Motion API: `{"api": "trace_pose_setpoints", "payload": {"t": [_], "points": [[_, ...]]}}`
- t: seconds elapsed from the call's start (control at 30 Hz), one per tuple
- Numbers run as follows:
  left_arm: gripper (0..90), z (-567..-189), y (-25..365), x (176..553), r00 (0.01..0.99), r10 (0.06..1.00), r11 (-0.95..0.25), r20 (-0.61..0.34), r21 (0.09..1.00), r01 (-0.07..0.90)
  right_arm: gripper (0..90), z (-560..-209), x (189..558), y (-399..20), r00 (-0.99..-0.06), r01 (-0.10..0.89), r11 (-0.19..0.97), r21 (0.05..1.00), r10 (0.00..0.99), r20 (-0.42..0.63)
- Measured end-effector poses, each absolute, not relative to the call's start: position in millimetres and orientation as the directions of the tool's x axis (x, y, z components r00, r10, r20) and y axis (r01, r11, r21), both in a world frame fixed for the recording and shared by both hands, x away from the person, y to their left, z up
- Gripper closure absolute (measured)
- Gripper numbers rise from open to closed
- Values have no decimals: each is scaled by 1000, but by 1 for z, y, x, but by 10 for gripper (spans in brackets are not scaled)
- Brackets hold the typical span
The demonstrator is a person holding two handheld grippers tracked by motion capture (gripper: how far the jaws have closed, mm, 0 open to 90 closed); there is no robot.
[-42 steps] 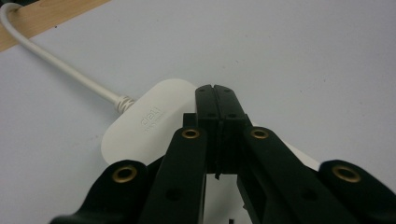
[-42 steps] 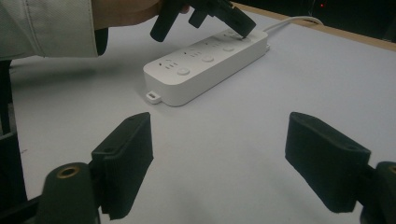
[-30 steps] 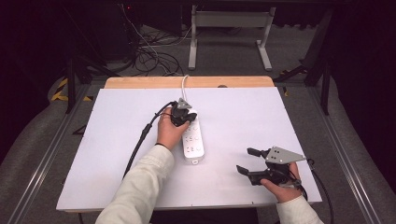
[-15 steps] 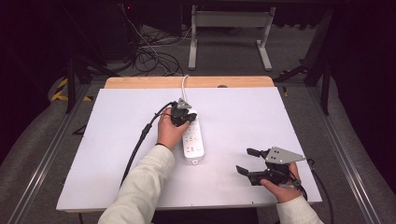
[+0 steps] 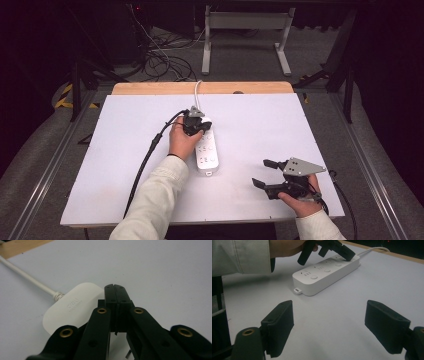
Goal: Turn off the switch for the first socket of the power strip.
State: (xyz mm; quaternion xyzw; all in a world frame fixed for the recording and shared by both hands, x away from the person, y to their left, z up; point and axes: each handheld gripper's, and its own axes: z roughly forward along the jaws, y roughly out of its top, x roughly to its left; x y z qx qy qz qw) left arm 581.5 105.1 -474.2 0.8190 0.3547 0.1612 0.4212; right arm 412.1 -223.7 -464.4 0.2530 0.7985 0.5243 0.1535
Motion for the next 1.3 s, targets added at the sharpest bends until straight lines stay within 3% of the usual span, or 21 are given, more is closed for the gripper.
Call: {"api": "trace_pose_setpoints", "payload": {"t": [0.6,0.7,0.8,0.93,1.3], "points": [[900,-476,104,579,667,745,-399,4,804,441,236,-464,411,-225,-825,242,322,915,564,20],[900,-477,107,580,666,745,-375,-25,810,451,236,-464,410,-225,-826,242,323,915,563,20],[900,-475,103,578,659,752,-395,9,806,440,236,-465,410,-225,-825,245,321,915,565,22],[900,-466,100,575,657,753,-437,50,784,441,236,-464,411,-225,-823,244,323,915,568,19],[899,-439,112,563,676,737,-402,26,820,407,236,-463,410,-225,-821,241,318,917,571,18]]}}
